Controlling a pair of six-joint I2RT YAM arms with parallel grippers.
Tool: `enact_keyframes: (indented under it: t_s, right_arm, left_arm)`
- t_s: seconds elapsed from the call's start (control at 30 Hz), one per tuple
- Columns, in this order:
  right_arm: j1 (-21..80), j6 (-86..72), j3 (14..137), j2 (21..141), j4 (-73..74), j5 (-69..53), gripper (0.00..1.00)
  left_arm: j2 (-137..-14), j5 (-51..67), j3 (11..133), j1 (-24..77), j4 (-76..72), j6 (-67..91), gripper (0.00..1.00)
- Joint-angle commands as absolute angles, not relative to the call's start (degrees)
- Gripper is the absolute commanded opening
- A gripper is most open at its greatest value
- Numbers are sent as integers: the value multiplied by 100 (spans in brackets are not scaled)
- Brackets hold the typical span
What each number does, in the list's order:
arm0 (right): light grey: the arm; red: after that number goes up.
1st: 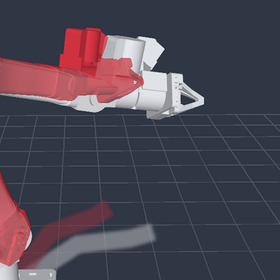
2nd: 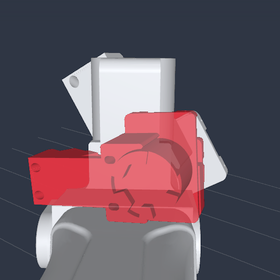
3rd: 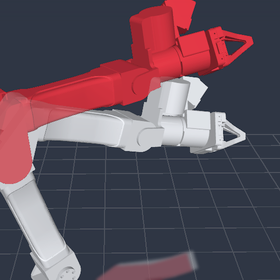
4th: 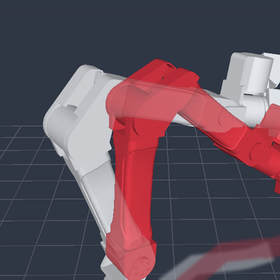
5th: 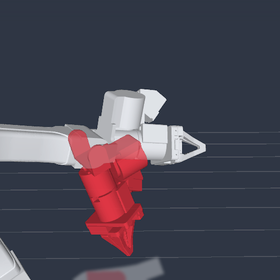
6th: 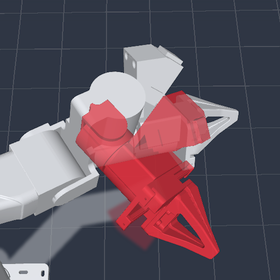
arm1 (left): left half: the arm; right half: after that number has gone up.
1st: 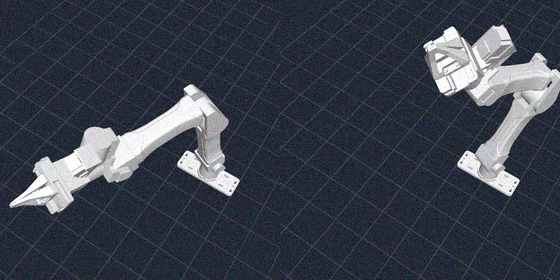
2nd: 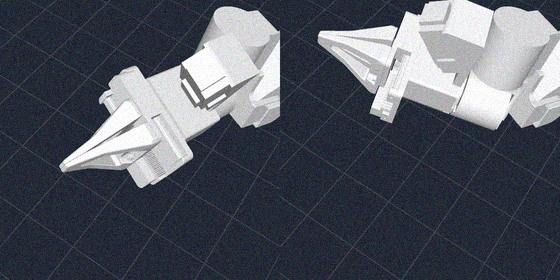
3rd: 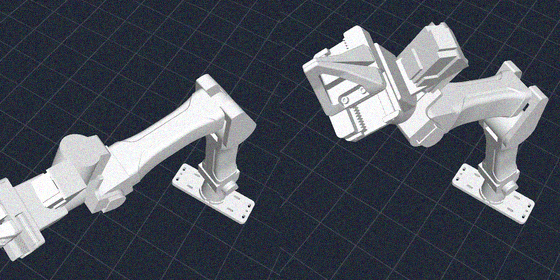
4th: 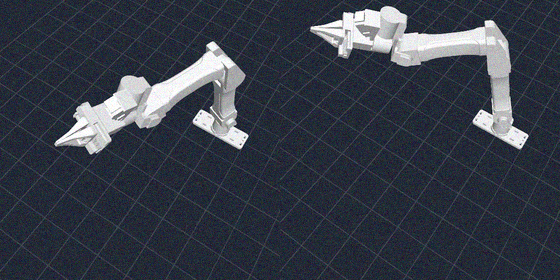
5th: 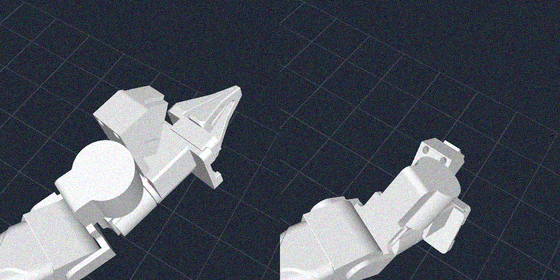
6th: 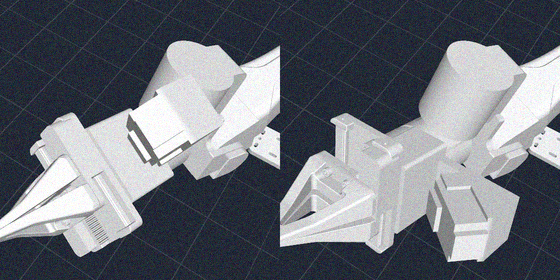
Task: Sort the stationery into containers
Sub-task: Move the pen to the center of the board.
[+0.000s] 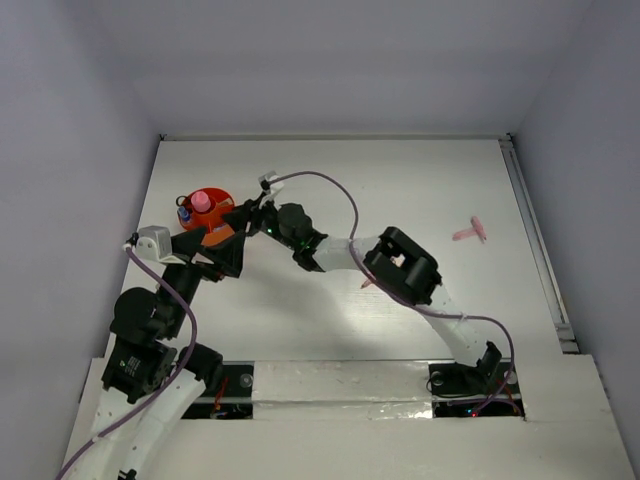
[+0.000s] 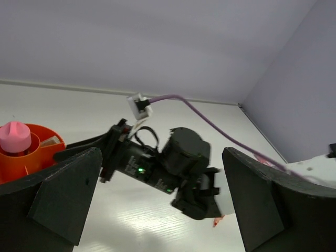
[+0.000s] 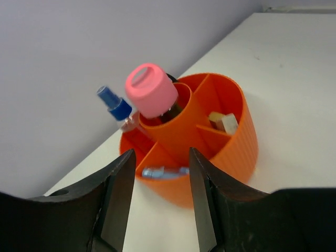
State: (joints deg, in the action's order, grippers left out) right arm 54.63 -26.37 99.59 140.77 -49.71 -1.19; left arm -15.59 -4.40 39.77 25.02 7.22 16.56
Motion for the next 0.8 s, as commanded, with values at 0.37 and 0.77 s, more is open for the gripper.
enact_keyframes:
  t_s: [0.37,0.77]
  right_arm:
    - [5020,-3372,5037,8361,619,1810,11]
    - [3068,-3349,4446,7310,2110,1127,80]
  left_arm:
    - [-2030,1686,3244,2408,-737,2846,88]
    - [-2839,2206,2303,2460,-2188,3664,59]
